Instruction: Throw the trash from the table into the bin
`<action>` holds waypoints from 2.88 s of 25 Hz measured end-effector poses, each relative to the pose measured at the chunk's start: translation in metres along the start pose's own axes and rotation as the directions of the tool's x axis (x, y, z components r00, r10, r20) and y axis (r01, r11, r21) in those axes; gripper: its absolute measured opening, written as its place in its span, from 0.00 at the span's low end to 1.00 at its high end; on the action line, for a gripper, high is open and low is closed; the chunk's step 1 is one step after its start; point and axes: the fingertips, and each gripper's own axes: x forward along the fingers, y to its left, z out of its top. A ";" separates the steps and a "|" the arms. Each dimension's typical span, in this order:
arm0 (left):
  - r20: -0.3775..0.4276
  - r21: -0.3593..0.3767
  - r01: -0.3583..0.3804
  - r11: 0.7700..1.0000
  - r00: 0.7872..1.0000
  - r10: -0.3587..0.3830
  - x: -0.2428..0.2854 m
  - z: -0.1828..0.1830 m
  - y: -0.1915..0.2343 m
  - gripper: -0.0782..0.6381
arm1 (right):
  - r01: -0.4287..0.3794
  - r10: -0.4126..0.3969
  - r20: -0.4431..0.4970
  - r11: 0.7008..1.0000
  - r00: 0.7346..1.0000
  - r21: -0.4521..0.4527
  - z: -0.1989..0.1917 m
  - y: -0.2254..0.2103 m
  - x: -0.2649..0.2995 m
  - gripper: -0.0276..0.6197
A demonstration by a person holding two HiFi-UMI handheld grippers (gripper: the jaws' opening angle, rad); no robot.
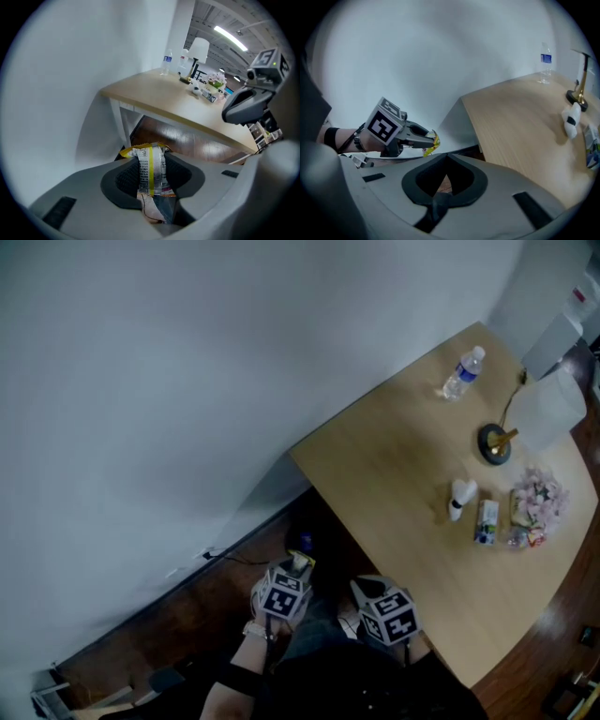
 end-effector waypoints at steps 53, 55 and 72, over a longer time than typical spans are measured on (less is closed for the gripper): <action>0.037 0.166 0.223 0.961 0.972 -0.232 0.016 0.028 -0.074 0.32 | 0.119 -0.137 0.082 0.974 0.987 0.193 -0.041 -0.027 -0.017 0.05; 0.039 0.230 0.246 0.941 0.964 -0.262 -0.010 0.045 -0.104 0.20 | 0.146 -0.175 0.113 0.963 0.978 0.225 -0.045 -0.034 -0.044 0.05; -0.008 0.492 0.327 0.807 0.928 -0.372 -0.046 0.112 -0.258 0.11 | 0.286 -0.447 0.245 0.820 0.860 0.495 -0.112 -0.122 -0.182 0.05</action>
